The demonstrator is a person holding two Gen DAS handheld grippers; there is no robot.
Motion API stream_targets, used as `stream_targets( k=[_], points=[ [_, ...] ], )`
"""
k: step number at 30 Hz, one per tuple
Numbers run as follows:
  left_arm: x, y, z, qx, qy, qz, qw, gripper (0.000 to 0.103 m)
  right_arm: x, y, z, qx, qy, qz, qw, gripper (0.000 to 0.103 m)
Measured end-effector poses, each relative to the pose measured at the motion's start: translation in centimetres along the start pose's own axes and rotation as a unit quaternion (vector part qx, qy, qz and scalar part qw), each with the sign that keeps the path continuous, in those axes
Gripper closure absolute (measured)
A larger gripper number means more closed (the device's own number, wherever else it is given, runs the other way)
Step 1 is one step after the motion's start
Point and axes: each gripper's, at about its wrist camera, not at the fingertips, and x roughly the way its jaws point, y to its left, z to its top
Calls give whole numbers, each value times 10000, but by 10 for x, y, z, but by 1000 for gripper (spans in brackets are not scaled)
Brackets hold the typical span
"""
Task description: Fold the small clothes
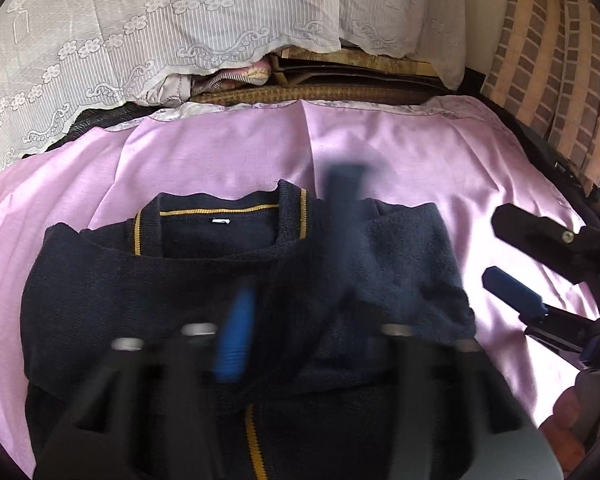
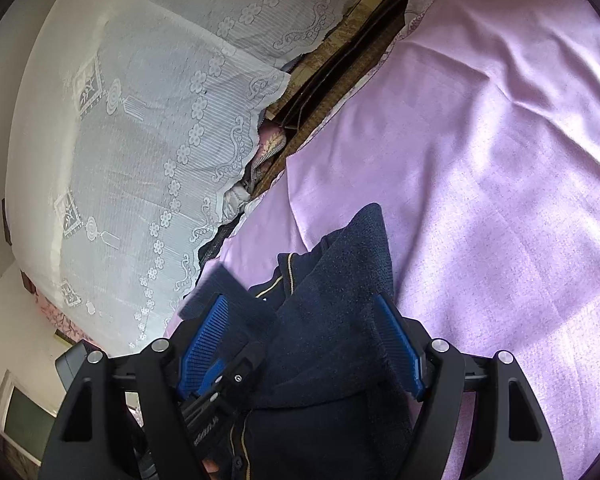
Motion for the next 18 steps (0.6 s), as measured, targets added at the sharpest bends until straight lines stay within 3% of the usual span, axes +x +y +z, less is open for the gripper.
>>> stream_targets(
  k=[1, 2, 6, 9, 12, 16, 18],
  points=[
    [-3, -2, -1, 36, -39, -18, 10000, 30, 1, 1, 0, -28, 23, 18, 10000, 27],
    [-5, -3, -2, 77, -64, -60, 9999, 27, 2, 2, -1, -49, 52, 42, 10000, 27],
    [-22, 2, -3, 160, -186, -27, 9997, 26, 9, 3, -3, -69, 255, 107, 9996, 27],
    [-43, 25, -4, 162, -391, 348, 9985, 18, 14, -2, -4, 139, 462, 225, 9986, 28],
    [-63, 60, -5, 49, -534, 837, 9950, 14, 14, 2, -5, 183, 654, 255, 9974, 36],
    [-69, 110, -12, -379, -406, 1238, 9907, 13, 14, 12, -11, -50, 921, -52, 9957, 50],
    [-62, 133, -17, -656, -217, 1337, 9886, 13, 18, 14, -17, -146, 1079, -183, 9939, 51]
  ],
)
